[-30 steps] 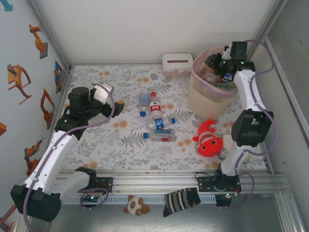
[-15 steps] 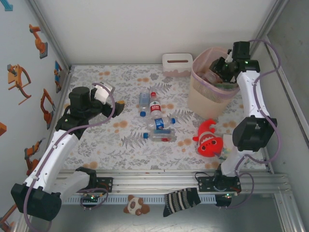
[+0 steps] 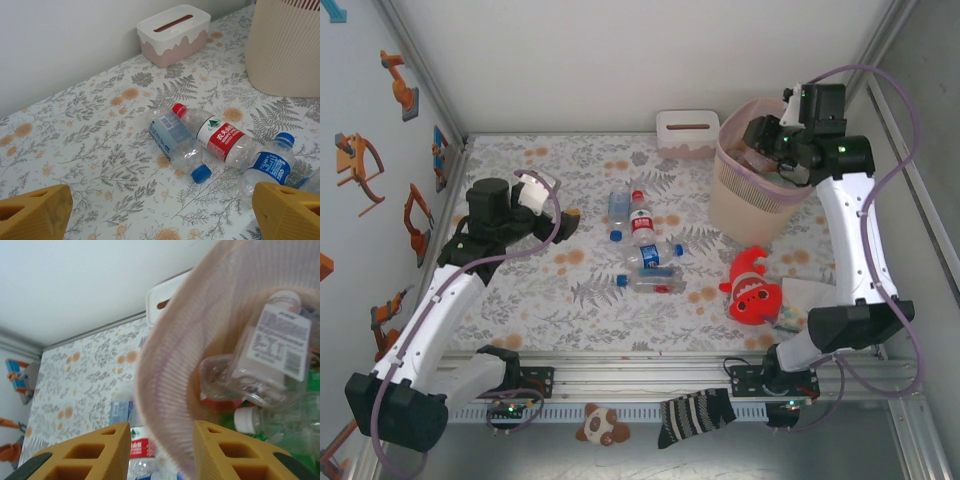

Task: Put the plastic bottles in the bin

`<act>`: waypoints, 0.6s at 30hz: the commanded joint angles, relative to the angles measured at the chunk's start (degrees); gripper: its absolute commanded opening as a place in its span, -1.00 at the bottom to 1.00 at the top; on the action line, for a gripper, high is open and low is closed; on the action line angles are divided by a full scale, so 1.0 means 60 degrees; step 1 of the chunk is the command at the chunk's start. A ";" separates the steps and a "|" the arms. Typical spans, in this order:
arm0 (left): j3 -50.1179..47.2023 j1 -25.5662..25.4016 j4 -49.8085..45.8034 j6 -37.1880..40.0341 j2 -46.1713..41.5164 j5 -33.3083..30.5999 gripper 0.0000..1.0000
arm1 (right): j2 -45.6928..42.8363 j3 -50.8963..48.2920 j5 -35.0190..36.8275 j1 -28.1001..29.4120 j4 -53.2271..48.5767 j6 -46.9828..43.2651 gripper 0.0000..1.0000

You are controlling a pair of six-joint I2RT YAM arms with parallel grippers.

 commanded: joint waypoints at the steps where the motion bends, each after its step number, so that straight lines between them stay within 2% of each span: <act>1: -0.0009 0.0039 0.0113 0.0044 0.0032 0.0228 0.84 | -0.0362 -0.0012 0.0581 0.0745 -0.0522 -0.0314 -0.25; 9: 0.0021 0.0048 0.0142 0.0011 0.0116 0.0334 0.84 | -0.0415 -0.0377 0.1533 0.2670 -0.0897 -0.0306 -0.24; 13: 0.0021 0.0038 0.0148 -0.0004 0.0114 0.0354 0.84 | 0.0094 -0.0390 0.2059 0.3431 -0.0918 -0.0322 -0.23; 18: 0.0023 0.0041 0.0143 -0.0019 0.0071 0.0383 0.84 | 0.1153 -0.0226 0.2135 0.4053 -0.0783 -0.0434 -0.19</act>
